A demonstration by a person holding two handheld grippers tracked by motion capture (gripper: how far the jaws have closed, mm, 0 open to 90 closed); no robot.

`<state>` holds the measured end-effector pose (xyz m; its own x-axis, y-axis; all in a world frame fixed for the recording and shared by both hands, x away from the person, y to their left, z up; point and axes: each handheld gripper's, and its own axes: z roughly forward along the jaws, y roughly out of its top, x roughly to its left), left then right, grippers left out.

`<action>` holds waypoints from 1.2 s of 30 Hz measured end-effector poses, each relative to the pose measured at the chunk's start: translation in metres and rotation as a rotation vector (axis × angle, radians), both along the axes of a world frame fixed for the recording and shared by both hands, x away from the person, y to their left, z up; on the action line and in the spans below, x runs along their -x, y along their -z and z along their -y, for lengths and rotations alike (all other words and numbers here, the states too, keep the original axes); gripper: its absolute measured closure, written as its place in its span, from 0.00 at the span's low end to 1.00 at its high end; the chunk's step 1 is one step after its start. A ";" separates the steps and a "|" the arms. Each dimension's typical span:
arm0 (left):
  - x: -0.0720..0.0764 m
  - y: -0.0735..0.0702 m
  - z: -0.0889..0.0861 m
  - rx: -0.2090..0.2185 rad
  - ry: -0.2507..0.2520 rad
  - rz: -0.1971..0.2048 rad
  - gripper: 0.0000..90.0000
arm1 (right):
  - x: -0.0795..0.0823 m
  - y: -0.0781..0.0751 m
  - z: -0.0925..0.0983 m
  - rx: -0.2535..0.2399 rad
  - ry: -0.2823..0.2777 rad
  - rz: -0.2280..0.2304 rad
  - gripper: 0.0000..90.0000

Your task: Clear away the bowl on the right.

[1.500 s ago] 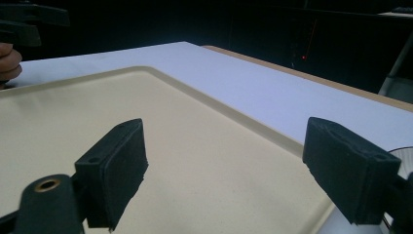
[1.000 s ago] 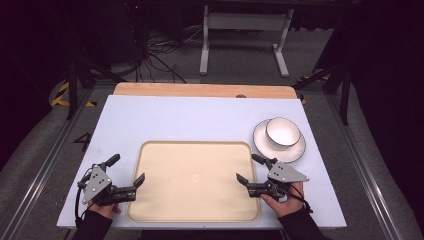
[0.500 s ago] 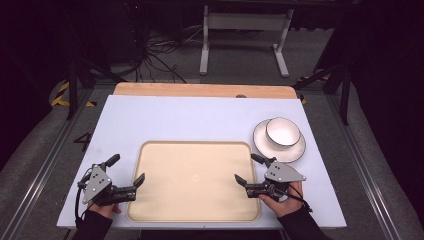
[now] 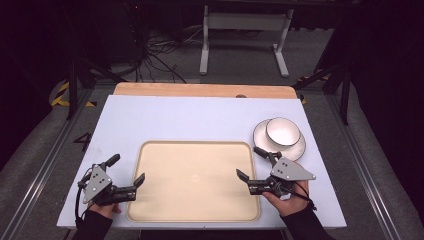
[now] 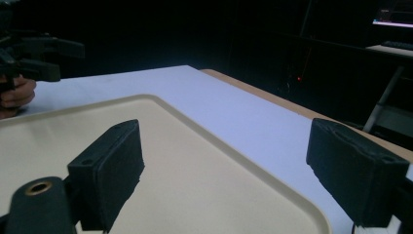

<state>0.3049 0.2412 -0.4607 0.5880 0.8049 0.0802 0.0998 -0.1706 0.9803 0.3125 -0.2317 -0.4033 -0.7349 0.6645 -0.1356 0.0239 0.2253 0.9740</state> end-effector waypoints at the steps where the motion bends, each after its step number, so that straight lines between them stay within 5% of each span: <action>1: 0.000 0.000 0.000 0.001 0.002 -0.002 0.00 | 0.001 -0.002 0.000 -0.003 -0.002 0.003 0.15; 25: 0.000 0.000 0.000 0.001 -0.004 -0.007 0.00 | 0.004 -0.032 -0.005 -0.045 0.022 0.053 0.14; 36: 0.000 0.000 0.000 -0.001 -0.002 -0.009 0.00 | 0.000 -0.030 0.009 -0.028 0.135 0.045 0.14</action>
<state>0.3051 0.2415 -0.4605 0.5869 0.8060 0.0761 0.1088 -0.1717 0.9791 0.3120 -0.2404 -0.3733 -0.6324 0.7607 -0.1465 0.0081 0.1956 0.9807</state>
